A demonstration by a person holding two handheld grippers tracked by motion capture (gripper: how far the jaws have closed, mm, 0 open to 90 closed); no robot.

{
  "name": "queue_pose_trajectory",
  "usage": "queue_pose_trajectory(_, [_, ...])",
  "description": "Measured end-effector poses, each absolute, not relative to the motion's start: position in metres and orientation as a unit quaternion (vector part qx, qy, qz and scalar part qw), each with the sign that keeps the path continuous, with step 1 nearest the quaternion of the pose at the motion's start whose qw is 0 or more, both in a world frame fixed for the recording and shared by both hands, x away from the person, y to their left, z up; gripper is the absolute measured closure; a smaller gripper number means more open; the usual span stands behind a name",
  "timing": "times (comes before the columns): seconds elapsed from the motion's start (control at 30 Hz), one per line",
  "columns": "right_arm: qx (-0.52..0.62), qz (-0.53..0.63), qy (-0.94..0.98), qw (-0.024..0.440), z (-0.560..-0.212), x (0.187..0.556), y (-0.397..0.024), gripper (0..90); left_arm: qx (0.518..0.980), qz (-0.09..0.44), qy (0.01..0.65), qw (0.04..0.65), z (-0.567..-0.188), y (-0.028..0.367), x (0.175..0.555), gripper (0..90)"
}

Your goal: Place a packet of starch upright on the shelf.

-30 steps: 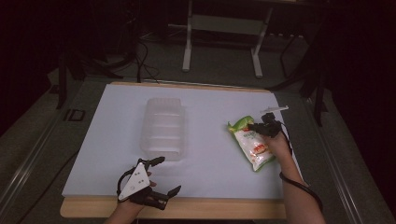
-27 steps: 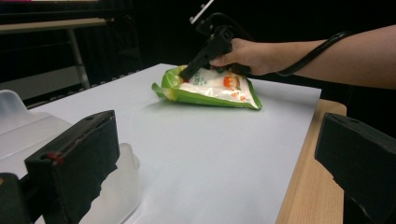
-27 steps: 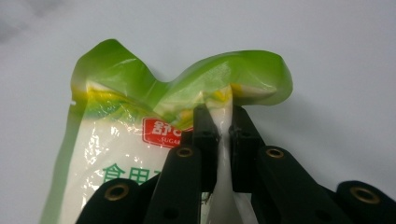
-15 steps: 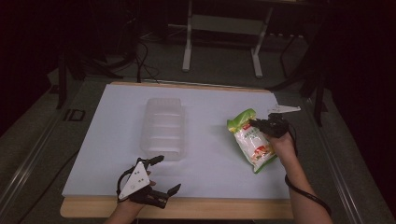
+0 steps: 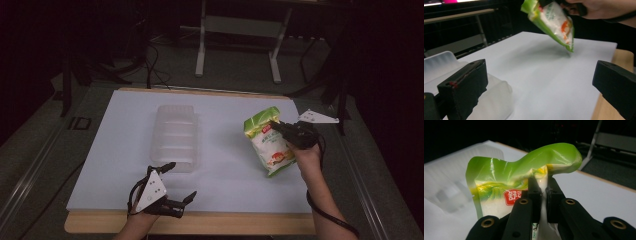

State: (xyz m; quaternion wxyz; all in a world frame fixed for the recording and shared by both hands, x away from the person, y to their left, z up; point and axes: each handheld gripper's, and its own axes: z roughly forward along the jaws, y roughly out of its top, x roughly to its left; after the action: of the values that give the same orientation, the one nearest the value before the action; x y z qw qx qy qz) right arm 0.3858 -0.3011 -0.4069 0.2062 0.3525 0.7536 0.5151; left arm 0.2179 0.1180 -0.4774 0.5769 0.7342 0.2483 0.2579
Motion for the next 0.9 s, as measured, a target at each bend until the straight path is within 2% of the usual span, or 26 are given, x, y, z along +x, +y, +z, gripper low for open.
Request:
queue_pose_trajectory(0.17, [0.34, 0.538, 0.741, 0.214, -0.389, 0.374, -0.29, 85.1, 0.737, 0.238, 0.271, 0.571, -0.465, 0.115, 0.225, 0.2])
queue_pose_trajectory(0.3, [0.315, 0.551, 0.735, 0.239, -0.372, 0.358, -0.276, 85.1, 0.73, 0.214, 0.291, 0.581, -0.451, 0.112, 0.235, 0.2])
queue_pose_trajectory(0.57, [0.28, 0.578, 0.727, 0.242, -0.356, 0.332, -0.253, 85.0, 0.736, 0.197, 0.27, 0.589, -0.425, 0.09, 0.252, 0.2])
queue_pose_trajectory(0.9, [0.252, 0.598, 0.721, 0.243, -0.347, 0.313, -0.231, 85.1, 0.729, 0.164, 0.277, 0.604, -0.407, 0.07, 0.266, 0.2])
